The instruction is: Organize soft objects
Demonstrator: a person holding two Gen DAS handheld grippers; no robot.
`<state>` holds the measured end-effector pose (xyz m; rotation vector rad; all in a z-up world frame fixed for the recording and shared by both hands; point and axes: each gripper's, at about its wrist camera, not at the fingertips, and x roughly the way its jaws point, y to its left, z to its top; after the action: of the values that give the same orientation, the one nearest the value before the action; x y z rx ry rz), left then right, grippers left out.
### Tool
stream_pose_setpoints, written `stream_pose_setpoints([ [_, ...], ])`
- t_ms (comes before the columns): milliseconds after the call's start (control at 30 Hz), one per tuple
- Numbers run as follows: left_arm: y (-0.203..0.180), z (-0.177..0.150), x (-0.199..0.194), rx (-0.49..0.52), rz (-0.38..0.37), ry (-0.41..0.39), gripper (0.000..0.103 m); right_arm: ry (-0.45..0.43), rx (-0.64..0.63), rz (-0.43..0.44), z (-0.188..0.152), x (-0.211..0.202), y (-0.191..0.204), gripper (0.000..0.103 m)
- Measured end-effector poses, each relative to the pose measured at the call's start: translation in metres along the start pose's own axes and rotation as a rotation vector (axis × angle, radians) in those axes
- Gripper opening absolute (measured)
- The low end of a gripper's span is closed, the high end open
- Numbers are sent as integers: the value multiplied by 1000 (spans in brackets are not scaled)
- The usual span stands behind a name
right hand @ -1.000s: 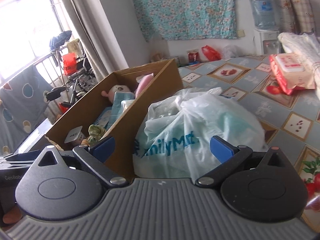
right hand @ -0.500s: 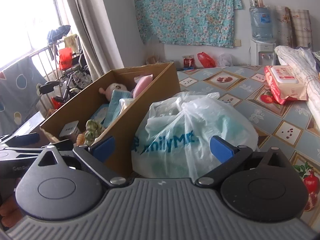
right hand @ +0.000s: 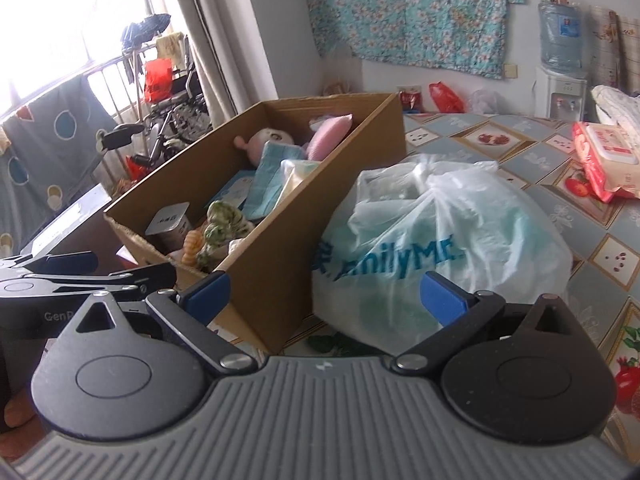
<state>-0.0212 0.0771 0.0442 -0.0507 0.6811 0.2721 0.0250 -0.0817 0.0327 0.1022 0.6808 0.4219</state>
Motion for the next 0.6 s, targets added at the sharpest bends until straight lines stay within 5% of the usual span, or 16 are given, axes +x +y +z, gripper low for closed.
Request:
stream_pose_setpoints([
  [600, 2, -6, 4, 18, 36, 19, 103, 45, 9, -22, -5, 18, 1, 102],
])
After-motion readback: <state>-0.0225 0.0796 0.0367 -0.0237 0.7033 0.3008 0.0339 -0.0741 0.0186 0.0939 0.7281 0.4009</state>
